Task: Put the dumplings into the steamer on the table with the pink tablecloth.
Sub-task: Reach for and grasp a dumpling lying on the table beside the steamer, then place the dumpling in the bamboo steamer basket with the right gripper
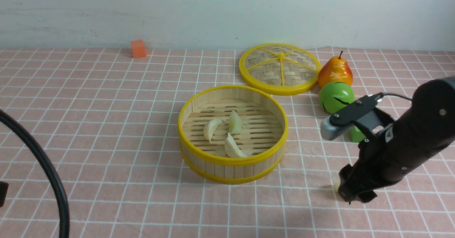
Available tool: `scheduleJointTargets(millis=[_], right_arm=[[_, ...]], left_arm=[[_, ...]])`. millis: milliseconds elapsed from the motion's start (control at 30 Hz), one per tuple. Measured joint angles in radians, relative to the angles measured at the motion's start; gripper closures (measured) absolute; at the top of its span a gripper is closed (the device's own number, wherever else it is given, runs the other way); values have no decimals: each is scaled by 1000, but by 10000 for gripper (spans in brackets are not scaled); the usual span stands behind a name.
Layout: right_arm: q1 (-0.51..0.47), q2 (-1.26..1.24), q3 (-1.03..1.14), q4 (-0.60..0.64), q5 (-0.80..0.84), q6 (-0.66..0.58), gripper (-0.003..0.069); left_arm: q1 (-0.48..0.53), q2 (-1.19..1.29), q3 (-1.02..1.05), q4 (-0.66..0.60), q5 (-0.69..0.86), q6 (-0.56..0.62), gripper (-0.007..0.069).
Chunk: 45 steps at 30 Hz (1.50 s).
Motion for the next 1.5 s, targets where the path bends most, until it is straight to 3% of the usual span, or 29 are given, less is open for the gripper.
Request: scheduleJointTargets(millis=[367, 467, 567, 600, 800, 933, 1167, 1500], right_arm=[[-1, 193, -1, -137, -177, -6, 156], [-1, 204, -15, -145, -186, -6, 237], [-1, 213, -44, -151, -161, -2, 417], [-1, 214, -65, -151, -139, 1, 435], [1, 216, -180, -139, -3, 1, 426], [34, 216, -363, -25, 123, 4, 426], [93, 296, -589, 172, 35, 3, 426], [95, 549, -748, 214, -16, 29, 426]], left_arm=[[0, 0, 0, 0, 0, 0, 637], [0, 0, 0, -1, 0, 0, 637], [0, 0, 0, -9, 0, 0, 637], [0, 0, 0, -11, 0, 0, 637], [0, 0, 0, -11, 0, 0, 637], [0, 0, 0, -14, -4, 0, 633], [0, 0, 0, -14, -19, 0, 627], [0, -25, 75, 6, -30, 0, 623]])
